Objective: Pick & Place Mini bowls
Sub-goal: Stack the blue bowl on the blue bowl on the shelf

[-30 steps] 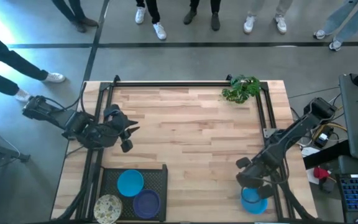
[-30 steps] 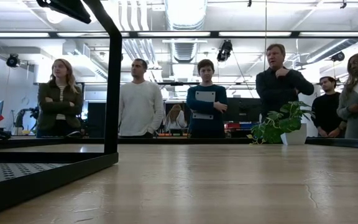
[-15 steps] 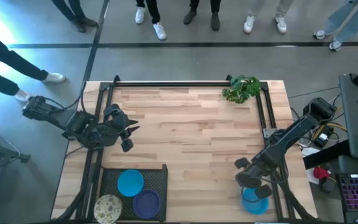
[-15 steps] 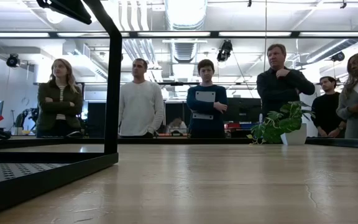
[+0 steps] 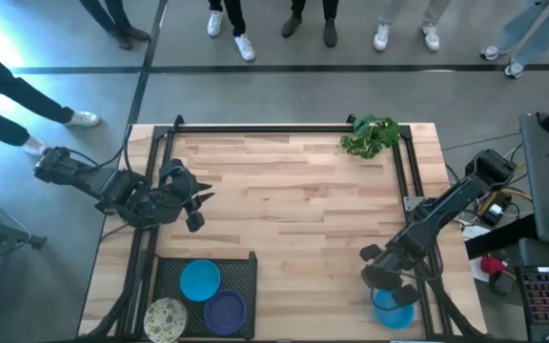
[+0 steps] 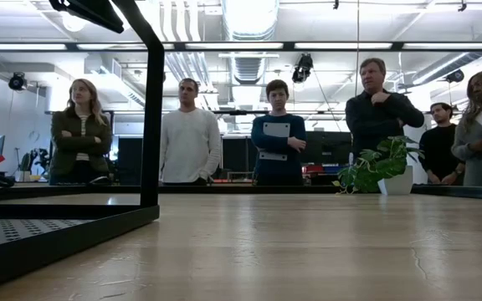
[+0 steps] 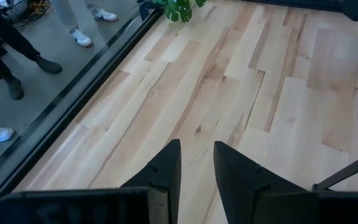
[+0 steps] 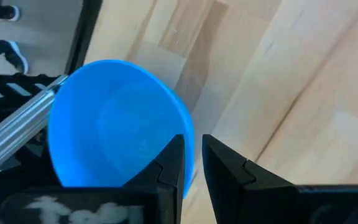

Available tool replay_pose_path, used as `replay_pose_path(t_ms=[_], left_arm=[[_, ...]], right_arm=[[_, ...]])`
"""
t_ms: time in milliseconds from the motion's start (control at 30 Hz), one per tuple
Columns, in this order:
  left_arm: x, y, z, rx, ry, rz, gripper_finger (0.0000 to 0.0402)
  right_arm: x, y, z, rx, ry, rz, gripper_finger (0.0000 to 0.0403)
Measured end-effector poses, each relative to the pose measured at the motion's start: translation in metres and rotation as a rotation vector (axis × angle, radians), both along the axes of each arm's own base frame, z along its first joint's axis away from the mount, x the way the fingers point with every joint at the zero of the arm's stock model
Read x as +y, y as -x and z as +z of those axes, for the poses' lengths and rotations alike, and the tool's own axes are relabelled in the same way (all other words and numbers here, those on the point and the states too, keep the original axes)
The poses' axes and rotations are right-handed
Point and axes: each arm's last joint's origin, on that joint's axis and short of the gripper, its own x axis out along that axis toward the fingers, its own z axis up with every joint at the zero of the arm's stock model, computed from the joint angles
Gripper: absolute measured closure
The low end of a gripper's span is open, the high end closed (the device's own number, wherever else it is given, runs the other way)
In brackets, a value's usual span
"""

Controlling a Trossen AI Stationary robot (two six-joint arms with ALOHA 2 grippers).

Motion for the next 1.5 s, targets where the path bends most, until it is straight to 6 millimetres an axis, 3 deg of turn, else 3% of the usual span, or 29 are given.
replay_pose_path(t_ms=[867, 1300, 1500], left_arm=[[0.000, -0.001, 0.000, -0.010, 0.008, 0.006, 0.0313], [0.000, -0.001, 0.000, -0.007, 0.001, 0.005, 0.0313], [0.000, -0.001, 0.000, -0.007, 0.001, 0.005, 0.0313]], right_arm=[[-0.004, 0.013, -0.018, 0.030, 0.061, 0.014, 0.0349], [-0.006, 0.014, -0.031, 0.100, 0.008, -0.217, 0.0351], [-0.006, 0.014, -0.032, 0.124, 0.012, -0.297, 0.0391]])
